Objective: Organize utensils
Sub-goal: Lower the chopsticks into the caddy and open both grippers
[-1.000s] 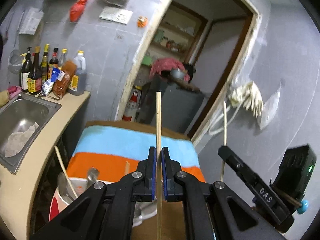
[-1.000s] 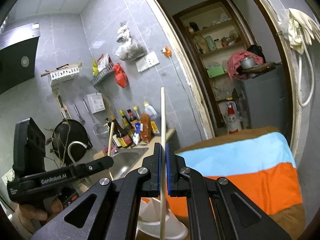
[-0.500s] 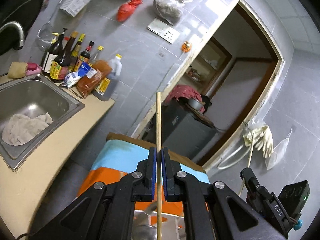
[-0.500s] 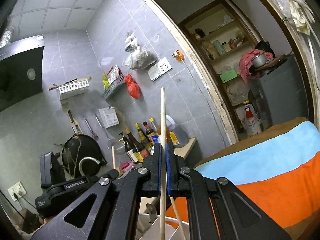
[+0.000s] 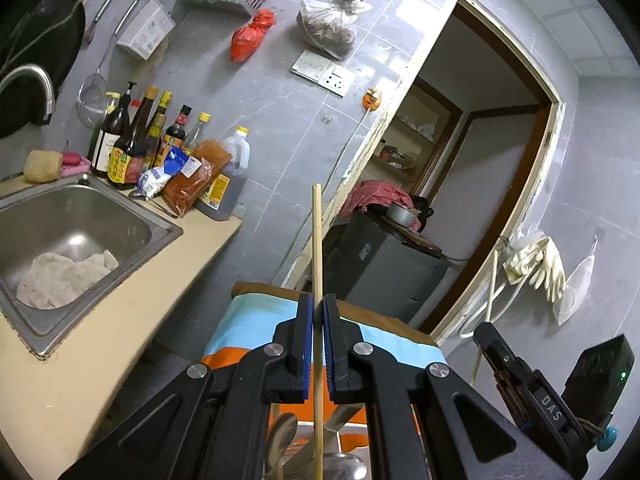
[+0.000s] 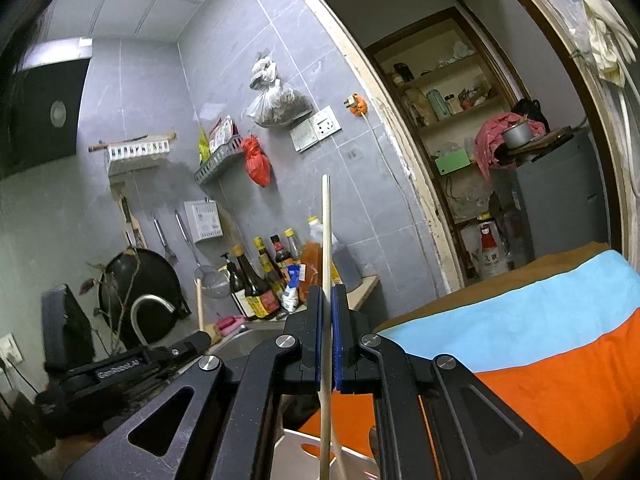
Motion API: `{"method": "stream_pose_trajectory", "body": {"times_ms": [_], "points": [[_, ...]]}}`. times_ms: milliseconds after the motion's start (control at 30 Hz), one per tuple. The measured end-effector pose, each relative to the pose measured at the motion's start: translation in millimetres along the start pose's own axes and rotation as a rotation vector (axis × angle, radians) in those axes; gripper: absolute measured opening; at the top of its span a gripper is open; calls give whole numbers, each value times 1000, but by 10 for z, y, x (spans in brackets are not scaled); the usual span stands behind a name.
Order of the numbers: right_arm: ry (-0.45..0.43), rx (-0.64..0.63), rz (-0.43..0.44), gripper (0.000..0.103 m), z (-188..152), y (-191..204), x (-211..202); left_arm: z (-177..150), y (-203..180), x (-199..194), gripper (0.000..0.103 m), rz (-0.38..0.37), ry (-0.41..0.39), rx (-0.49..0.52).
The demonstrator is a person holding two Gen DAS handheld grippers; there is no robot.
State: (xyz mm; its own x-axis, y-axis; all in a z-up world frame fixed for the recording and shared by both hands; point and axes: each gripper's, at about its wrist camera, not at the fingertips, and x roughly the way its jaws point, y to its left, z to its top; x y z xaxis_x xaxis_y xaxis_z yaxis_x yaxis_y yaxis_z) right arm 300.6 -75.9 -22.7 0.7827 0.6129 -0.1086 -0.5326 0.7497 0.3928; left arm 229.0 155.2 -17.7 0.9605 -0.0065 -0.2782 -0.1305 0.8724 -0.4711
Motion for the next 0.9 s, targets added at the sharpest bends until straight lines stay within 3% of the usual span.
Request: {"method": "stream_pose_trajectory", "body": {"times_ms": [233,800,867,900], "points": [[16,-34,-18,5,-40,25,-10,-62,-22,-17,5,16,-5,33],[69,-54,-57,5,-72,9,-83,-151,-73,-46,5,18,70,111],[77,-58,-64,7,-60,19,-114,-145,-78,-42,7,5,88,113],[80,-60,-65,13,-52,26,-129,-143,-81,-40,10,-1,96,112]]}}
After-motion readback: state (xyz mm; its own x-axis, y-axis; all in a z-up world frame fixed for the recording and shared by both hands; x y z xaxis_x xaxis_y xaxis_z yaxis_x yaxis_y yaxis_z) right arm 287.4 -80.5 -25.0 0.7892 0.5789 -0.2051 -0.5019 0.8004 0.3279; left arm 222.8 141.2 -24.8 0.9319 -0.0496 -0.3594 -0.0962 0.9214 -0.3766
